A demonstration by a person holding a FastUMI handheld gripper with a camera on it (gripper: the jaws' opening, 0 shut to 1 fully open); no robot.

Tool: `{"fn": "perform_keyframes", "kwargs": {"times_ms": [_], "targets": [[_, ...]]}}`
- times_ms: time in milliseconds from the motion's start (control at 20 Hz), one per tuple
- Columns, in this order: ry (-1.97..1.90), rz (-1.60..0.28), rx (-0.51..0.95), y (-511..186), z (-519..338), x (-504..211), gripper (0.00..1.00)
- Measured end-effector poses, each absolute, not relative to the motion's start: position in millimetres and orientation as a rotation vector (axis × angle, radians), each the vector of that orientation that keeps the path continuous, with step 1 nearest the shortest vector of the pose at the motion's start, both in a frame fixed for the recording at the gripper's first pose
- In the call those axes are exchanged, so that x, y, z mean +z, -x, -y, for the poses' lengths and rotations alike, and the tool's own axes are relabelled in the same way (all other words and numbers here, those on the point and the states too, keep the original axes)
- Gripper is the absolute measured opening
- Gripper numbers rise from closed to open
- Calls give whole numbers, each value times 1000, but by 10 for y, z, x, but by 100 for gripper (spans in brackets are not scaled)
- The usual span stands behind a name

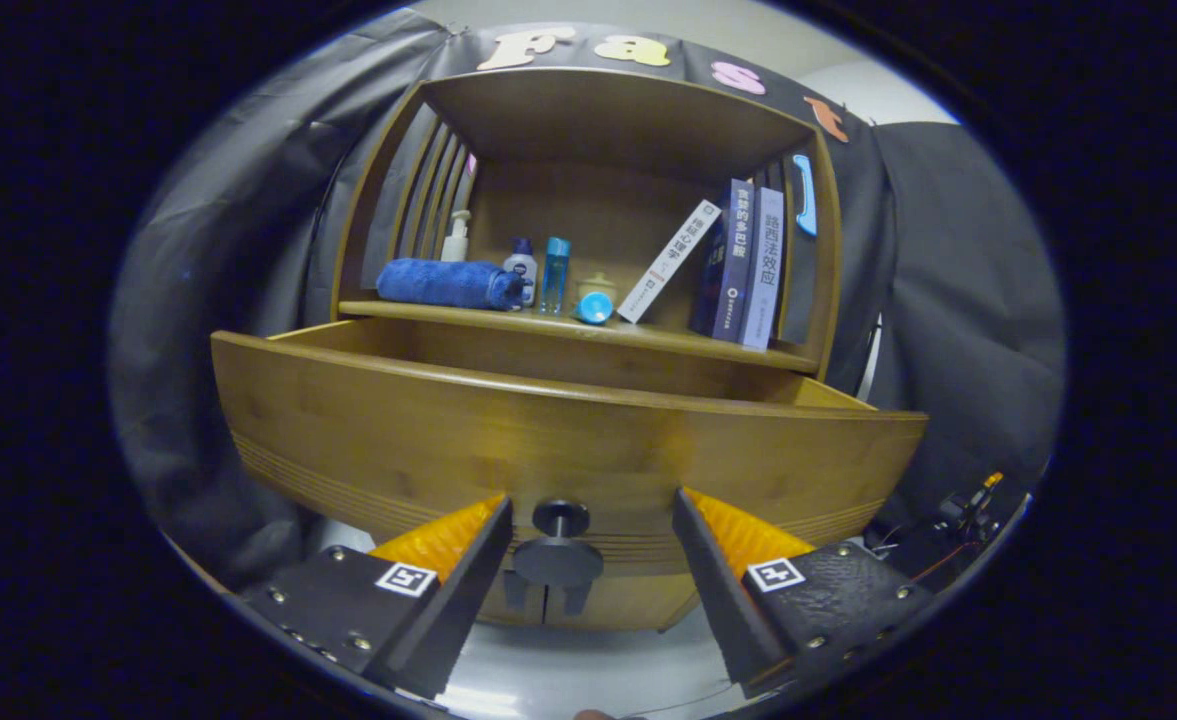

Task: Pull open the drawer, take out the items inside it, and place them on the countertop above the cabinet.

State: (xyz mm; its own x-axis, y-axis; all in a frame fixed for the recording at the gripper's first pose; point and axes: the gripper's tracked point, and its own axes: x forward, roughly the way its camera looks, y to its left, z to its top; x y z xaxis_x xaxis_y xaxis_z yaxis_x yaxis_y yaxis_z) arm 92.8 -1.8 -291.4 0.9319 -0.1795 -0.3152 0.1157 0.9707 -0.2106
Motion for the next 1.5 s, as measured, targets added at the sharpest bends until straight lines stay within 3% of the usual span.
{"fn": "perform_keyframes", "kwargs": {"times_ms": [800,1150,1500], "targets": [[216,-344,-207,-2142,57,-3099,96],[226,-336,-206,-2209,59,-3119,96],[216,-286,-90,-1854,-275,-2758,97]]}}
